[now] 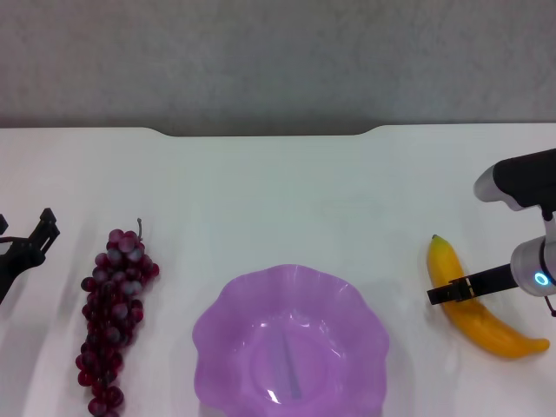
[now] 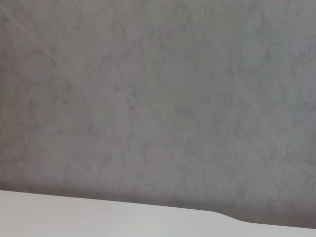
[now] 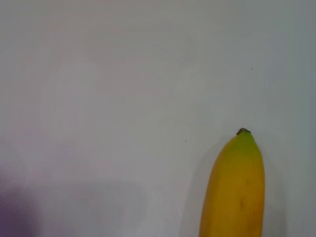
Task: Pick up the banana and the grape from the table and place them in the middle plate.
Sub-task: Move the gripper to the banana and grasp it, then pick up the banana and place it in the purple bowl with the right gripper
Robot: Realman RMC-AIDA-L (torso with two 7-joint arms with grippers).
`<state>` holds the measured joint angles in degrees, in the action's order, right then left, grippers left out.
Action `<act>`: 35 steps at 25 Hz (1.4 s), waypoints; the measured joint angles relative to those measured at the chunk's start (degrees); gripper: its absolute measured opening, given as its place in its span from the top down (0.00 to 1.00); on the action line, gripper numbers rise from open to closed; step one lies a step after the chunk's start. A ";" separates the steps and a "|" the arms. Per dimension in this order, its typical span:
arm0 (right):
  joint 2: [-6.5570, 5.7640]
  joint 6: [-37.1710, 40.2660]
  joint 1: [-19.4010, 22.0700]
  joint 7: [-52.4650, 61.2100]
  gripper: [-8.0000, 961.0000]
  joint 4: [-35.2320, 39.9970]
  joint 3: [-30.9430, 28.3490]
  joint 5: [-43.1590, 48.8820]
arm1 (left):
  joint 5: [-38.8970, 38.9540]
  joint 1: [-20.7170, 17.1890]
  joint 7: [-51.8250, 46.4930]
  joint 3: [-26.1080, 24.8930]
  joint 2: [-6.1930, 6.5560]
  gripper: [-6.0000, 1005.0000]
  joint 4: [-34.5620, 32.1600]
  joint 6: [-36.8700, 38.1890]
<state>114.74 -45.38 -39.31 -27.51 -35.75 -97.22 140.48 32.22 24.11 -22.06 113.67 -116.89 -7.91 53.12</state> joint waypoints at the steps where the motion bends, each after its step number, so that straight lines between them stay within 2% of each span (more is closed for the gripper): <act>1: 0.01 0.35 -0.07 0.00 0.07 0.16 0.44 -0.11 | 0.00 0.00 0.00 -0.01 0.00 0.23 -0.01 0.03; 10: 0.21 1.31 -0.38 0.50 0.11 0.36 4.58 -0.64 | -0.23 -0.03 0.00 -0.04 0.00 0.23 -0.16 0.37; 16: 0.29 1.88 -0.68 0.63 0.16 0.41 4.87 -0.73 | -0.23 -0.03 0.00 -0.04 -0.02 0.23 -0.56 0.49; 27: 0.31 2.72 -0.69 0.38 0.40 0.23 5.39 -0.50 | -0.03 -0.13 0.00 -0.04 0.01 0.23 -0.62 0.46; 32: 0.31 2.69 -0.32 0.29 0.48 -0.46 5.73 -0.61 | 0.10 -0.17 0.00 -0.04 0.00 0.23 -0.59 0.29; 35: 0.30 -0.07 0.61 0.23 0.48 -3.91 6.25 -0.68 | 0.12 -0.31 0.00 -0.07 0.00 0.23 -0.39 0.24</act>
<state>115.04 -45.45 -38.71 -27.28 -39.66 -90.97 139.79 32.34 23.80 -22.06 113.60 -116.89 -8.30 53.36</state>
